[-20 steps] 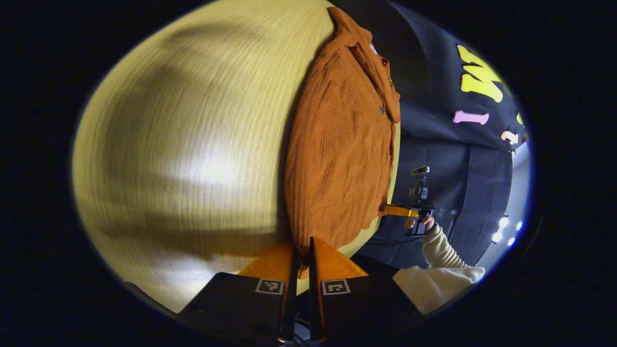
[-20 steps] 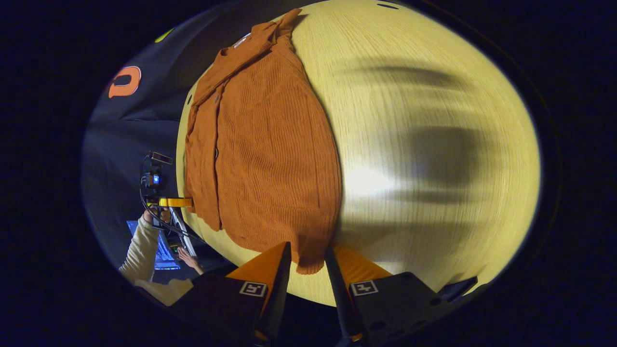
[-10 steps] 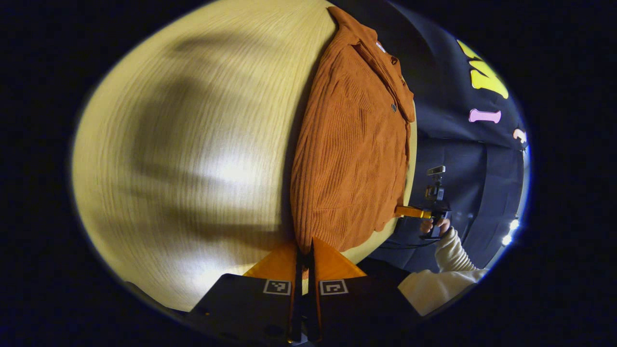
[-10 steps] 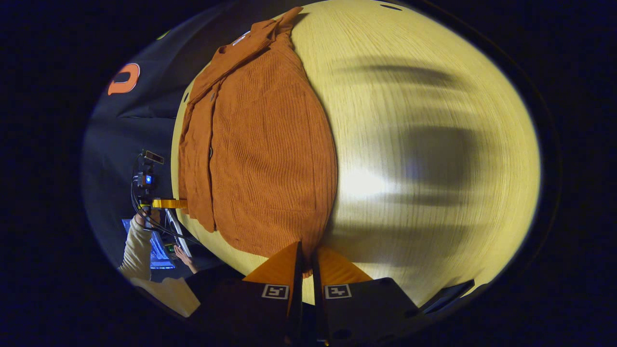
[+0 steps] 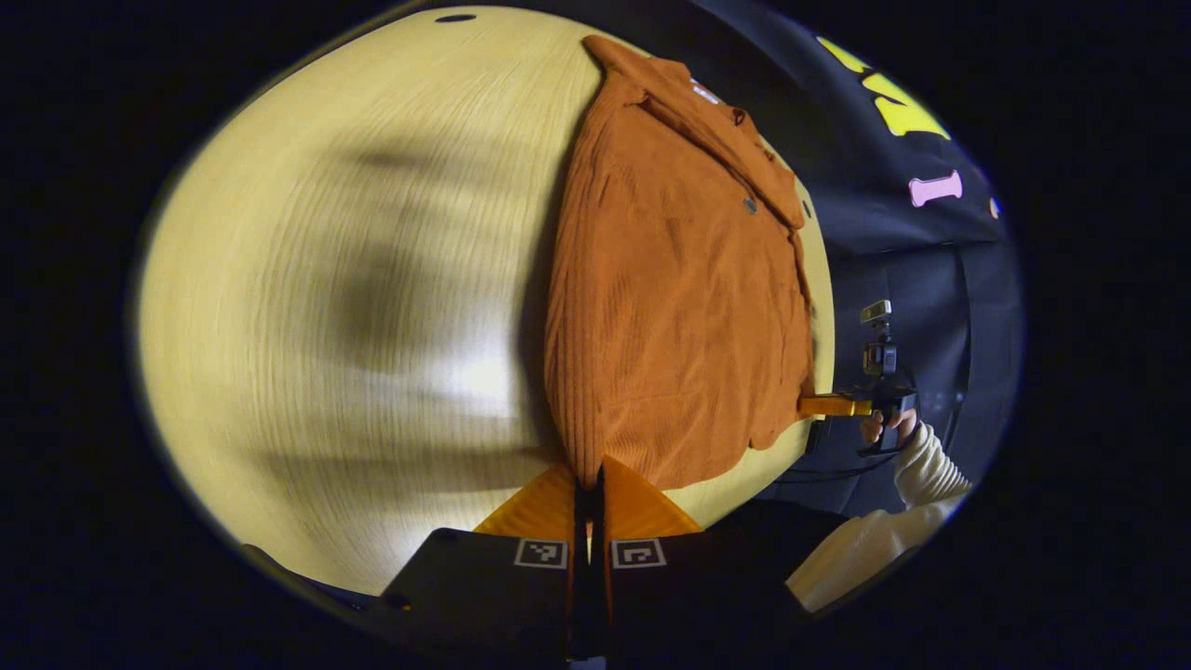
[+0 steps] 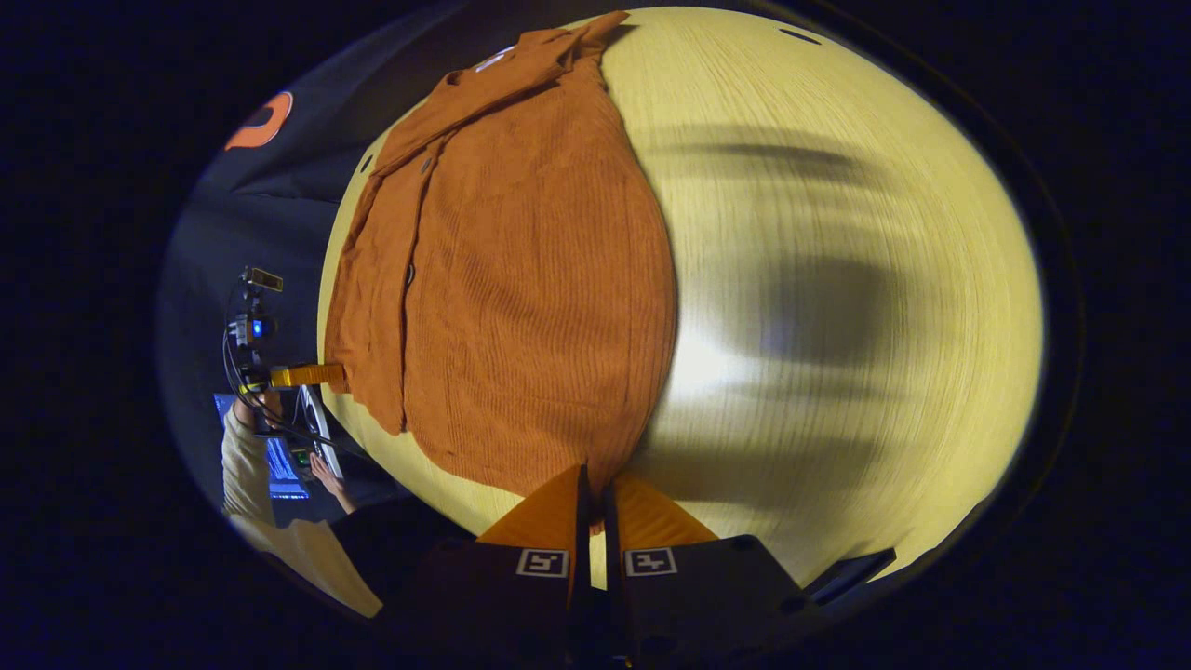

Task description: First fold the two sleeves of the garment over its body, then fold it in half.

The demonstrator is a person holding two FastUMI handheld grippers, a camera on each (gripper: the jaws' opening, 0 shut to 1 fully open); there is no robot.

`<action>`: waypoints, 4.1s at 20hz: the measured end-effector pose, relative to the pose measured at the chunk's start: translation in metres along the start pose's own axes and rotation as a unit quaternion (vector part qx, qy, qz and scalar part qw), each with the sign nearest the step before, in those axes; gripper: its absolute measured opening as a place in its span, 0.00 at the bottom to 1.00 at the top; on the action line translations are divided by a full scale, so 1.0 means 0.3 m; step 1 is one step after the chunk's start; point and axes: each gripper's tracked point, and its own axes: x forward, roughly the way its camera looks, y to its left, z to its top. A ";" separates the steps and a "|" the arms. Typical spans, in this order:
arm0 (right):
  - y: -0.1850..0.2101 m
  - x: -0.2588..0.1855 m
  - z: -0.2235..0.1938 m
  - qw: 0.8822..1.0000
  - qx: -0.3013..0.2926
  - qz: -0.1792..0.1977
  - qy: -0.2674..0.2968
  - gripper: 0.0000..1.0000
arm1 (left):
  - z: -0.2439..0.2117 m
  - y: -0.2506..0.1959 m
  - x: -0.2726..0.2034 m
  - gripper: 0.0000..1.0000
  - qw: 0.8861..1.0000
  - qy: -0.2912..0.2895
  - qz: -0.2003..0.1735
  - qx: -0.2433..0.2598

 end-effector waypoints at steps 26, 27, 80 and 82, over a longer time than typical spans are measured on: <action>0.343 -0.584 1.157 0.951 -0.063 0.046 -0.298 0.07 | 1.121 -0.316 -0.231 0.03 0.957 -0.273 0.018 0.093; 0.319 -0.560 1.214 0.952 -0.050 0.049 -0.297 0.07 | 1.180 -0.293 -0.191 0.03 0.958 -0.272 0.021 0.089; 0.420 -0.780 0.603 0.848 -0.070 -0.126 -0.510 0.94 | 0.652 -0.364 -0.575 0.98 0.816 -0.529 0.178 0.149; 0.398 -0.713 0.491 0.862 -0.051 -0.103 -0.494 0.98 | 0.567 -0.358 -0.514 0.98 0.827 -0.516 0.171 0.142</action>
